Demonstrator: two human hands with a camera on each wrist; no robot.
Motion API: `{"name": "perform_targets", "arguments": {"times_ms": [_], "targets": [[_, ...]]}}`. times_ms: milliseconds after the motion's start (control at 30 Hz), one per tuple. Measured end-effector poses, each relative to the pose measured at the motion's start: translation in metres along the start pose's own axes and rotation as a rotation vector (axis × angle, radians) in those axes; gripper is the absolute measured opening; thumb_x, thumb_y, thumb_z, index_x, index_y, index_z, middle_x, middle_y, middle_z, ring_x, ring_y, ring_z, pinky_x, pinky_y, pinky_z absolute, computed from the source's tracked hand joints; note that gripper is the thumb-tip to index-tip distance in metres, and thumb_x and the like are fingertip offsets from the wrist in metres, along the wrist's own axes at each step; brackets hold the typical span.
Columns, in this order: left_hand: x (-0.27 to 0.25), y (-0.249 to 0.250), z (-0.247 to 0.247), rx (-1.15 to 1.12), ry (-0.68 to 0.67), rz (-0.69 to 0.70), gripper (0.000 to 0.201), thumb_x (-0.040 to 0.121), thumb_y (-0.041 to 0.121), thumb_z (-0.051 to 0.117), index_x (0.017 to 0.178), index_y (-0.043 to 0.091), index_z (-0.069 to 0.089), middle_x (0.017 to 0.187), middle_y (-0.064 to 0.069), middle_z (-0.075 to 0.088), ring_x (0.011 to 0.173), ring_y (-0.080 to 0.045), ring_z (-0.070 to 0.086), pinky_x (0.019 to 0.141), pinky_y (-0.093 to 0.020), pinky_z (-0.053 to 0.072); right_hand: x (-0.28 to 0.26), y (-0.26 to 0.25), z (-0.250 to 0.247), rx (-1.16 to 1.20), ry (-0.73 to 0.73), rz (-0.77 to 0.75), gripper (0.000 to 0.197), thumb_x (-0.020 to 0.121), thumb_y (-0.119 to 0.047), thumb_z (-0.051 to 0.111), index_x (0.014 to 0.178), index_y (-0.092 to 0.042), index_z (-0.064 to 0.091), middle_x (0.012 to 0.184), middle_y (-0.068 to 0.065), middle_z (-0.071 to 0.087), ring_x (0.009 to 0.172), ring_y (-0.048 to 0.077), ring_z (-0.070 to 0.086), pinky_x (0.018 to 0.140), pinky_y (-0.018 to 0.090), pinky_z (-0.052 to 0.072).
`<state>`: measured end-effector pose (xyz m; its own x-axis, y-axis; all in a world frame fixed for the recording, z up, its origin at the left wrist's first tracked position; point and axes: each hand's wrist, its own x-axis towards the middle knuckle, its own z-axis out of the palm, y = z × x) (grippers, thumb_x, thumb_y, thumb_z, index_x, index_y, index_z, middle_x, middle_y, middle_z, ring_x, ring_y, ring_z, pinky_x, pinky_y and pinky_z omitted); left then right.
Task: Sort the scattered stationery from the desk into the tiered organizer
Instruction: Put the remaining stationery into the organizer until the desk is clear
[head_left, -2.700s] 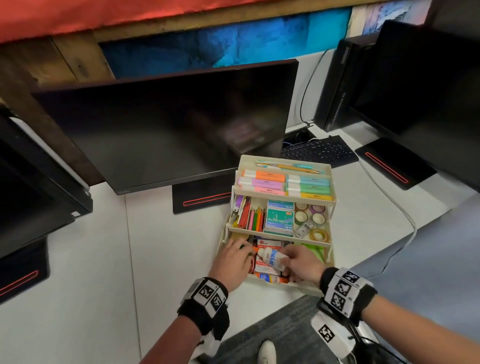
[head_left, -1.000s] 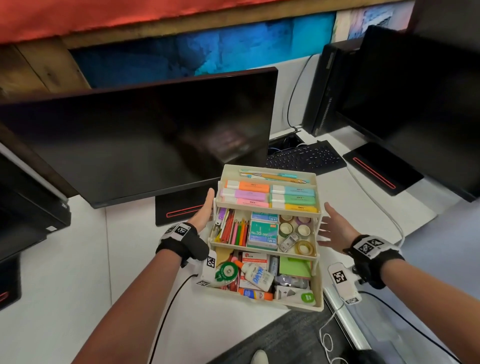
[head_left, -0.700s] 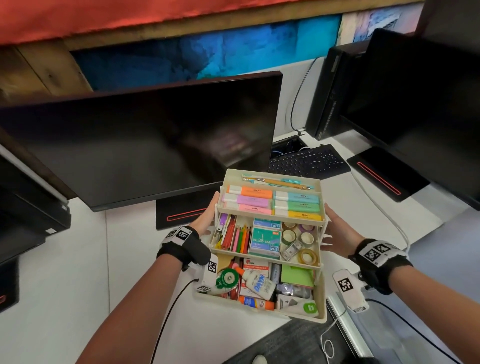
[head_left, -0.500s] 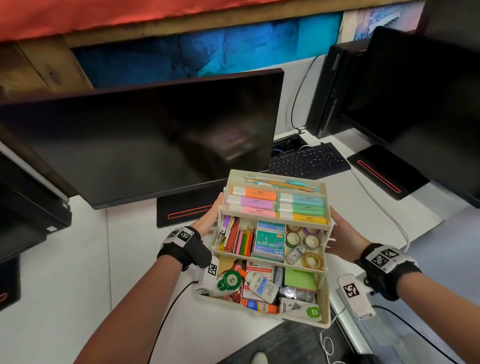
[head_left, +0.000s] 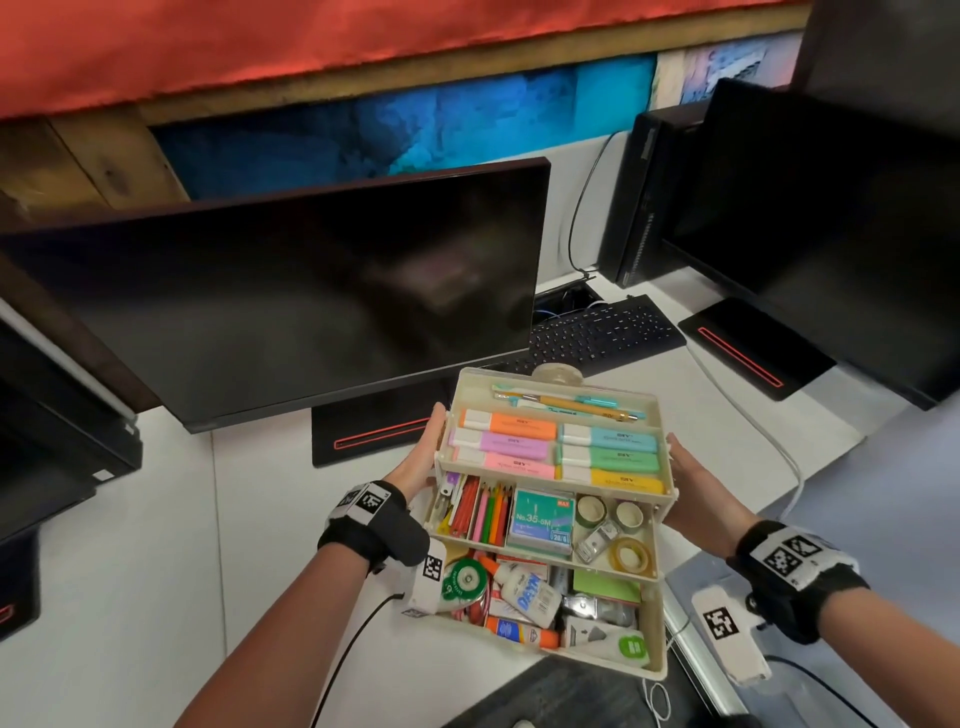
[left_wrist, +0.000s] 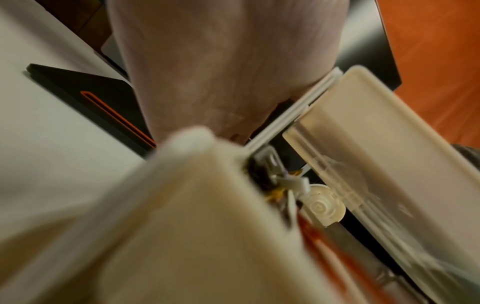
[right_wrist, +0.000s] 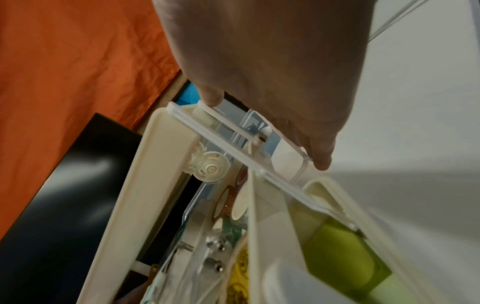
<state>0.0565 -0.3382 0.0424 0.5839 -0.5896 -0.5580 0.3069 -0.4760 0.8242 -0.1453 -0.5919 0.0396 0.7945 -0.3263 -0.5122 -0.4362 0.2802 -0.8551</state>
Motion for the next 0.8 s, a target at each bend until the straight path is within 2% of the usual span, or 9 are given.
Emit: {"name": "perform_targets", "arguments": {"times_ms": [100, 200, 300, 367, 433, 500, 567, 667, 800], "targets": [[-0.004, 0.001, -0.001, 0.034, -0.034, 0.009, 0.078, 0.078, 0.080, 0.000, 0.117, 0.044, 0.057, 0.130, -0.002, 0.060, 0.127, -0.022, 0.048, 0.115, -0.047, 0.023, -0.009, -0.001, 0.002, -0.023, -0.013, -0.006, 0.103, 0.048, -0.091, 0.050, 0.130, -0.029, 0.053, 0.131, 0.000, 0.059, 0.123, 0.020, 0.053, 0.108, 0.044, 0.036], [-0.013, 0.007, 0.001, 0.082, -0.038, 0.057, 0.073, 0.080, 0.075, -0.003, 0.111, 0.048, 0.057, 0.126, 0.007, 0.061, 0.119, -0.012, 0.051, 0.110, -0.036, 0.029, -0.013, -0.001, 0.008, -0.056, 0.008, -0.010, 0.080, 0.076, -0.082, 0.030, 0.131, -0.029, 0.052, 0.129, -0.002, 0.060, 0.122, 0.018, 0.055, 0.110, 0.042, 0.034], [-0.023, 0.008, 0.003, 0.077, -0.003, 0.091, 0.069, 0.088, 0.066, -0.004, 0.114, 0.043, 0.056, 0.115, 0.010, 0.062, 0.107, -0.005, 0.054, 0.098, -0.029, 0.033, -0.012, -0.002, 0.016, -0.045, 0.080, -0.007, 0.069, 0.088, -0.066, 0.022, 0.125, -0.019, 0.057, 0.118, 0.004, 0.067, 0.107, 0.014, 0.065, 0.092, 0.029, 0.046], [-0.027, 0.007, 0.001, 0.070, 0.014, 0.112, 0.067, 0.090, 0.063, -0.003, 0.116, 0.042, 0.055, 0.119, 0.008, 0.060, 0.111, -0.008, 0.052, 0.096, -0.027, 0.032, -0.015, -0.008, 0.025, -0.069, 0.108, -0.049, 0.069, 0.088, -0.067, 0.025, 0.123, -0.017, 0.057, 0.116, 0.004, 0.068, 0.101, 0.011, 0.067, 0.082, 0.024, 0.047], [-0.031, 0.010, -0.002, 0.048, 0.031, 0.147, 0.062, 0.093, 0.060, -0.002, 0.111, 0.043, 0.055, 0.123, 0.005, 0.060, 0.116, -0.010, 0.051, 0.096, -0.028, 0.033, -0.015, -0.012, 0.032, -0.103, 0.109, -0.084, 0.084, 0.075, -0.080, 0.034, 0.128, -0.019, 0.053, 0.123, 0.003, 0.064, 0.108, 0.012, 0.063, 0.088, 0.026, 0.046], [-0.035, 0.013, -0.006, -0.008, 0.058, 0.160, 0.057, 0.095, 0.056, 0.000, 0.115, 0.041, 0.051, 0.130, 0.002, 0.056, 0.121, -0.013, 0.049, 0.100, -0.030, 0.033, -0.016, -0.016, 0.037, -0.094, 0.136, -0.080, 0.072, 0.086, -0.071, 0.027, 0.131, -0.019, 0.049, 0.127, 0.000, 0.060, 0.111, 0.011, 0.059, 0.089, 0.024, 0.043], [-0.038, 0.013, -0.012, -0.052, 0.069, 0.166, 0.061, 0.095, 0.056, 0.000, 0.136, 0.033, 0.040, 0.144, 0.002, 0.044, 0.135, -0.016, 0.037, 0.110, -0.036, 0.026, -0.021, -0.019, 0.038, -0.062, 0.150, -0.079, 0.058, 0.097, -0.055, 0.016, 0.139, -0.022, 0.039, 0.135, -0.005, 0.050, 0.123, 0.012, 0.049, 0.101, 0.027, 0.037], [-0.043, 0.009, -0.021, -0.007, 0.077, 0.159, 0.068, 0.094, 0.058, 0.000, 0.144, 0.025, 0.032, 0.150, 0.004, 0.035, 0.141, -0.013, 0.026, 0.116, -0.045, 0.017, -0.033, -0.017, 0.036, -0.043, 0.157, -0.074, 0.063, 0.095, -0.057, 0.014, 0.148, -0.024, 0.023, 0.153, -0.009, 0.025, 0.142, 0.016, 0.024, 0.117, 0.038, 0.019], [-0.050, 0.001, -0.032, 0.012, 0.090, 0.101, 0.074, 0.091, 0.064, 0.006, 0.143, 0.020, 0.035, 0.149, 0.001, 0.038, 0.137, -0.013, 0.034, 0.114, -0.043, 0.022, -0.047, -0.005, 0.036, -0.004, 0.227, -0.064, 0.063, 0.096, -0.056, 0.015, 0.146, -0.020, 0.030, 0.153, -0.003, 0.028, 0.142, 0.019, 0.025, 0.116, 0.041, 0.021]]}}
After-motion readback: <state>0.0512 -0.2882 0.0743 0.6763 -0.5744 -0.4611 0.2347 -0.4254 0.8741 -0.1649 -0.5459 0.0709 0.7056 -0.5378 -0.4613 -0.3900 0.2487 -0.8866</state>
